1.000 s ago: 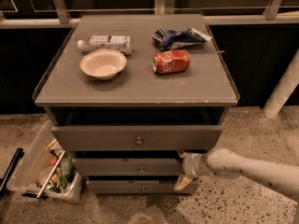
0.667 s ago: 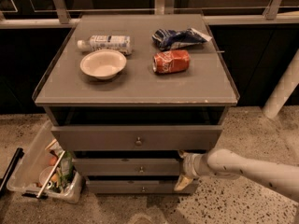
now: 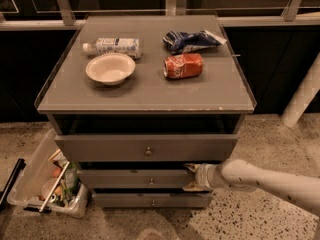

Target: Open middle drawer

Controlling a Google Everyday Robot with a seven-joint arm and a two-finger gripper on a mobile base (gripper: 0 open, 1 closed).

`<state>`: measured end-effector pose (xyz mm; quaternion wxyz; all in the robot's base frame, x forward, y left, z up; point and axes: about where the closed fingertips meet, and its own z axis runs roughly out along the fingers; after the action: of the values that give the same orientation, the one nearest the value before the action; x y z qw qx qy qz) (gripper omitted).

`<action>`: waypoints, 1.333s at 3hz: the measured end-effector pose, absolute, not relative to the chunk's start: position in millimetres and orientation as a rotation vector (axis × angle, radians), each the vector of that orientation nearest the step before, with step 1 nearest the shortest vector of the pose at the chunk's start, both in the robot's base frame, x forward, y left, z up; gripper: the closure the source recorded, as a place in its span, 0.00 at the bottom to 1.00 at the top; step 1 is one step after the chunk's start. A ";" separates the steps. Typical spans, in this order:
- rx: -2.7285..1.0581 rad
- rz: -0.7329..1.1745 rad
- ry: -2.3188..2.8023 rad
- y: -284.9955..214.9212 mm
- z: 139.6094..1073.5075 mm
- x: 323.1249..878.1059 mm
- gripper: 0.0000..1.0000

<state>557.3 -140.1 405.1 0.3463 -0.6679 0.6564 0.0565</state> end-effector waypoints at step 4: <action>-1.742 0.194 1.683 -133.1 409.3 549.3 0.84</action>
Offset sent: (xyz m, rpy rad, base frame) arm -0.0697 -0.0173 -0.0025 0.0952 0.1057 0.0546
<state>549.3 -133.1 409.3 0.3484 -0.6720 0.6492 0.0749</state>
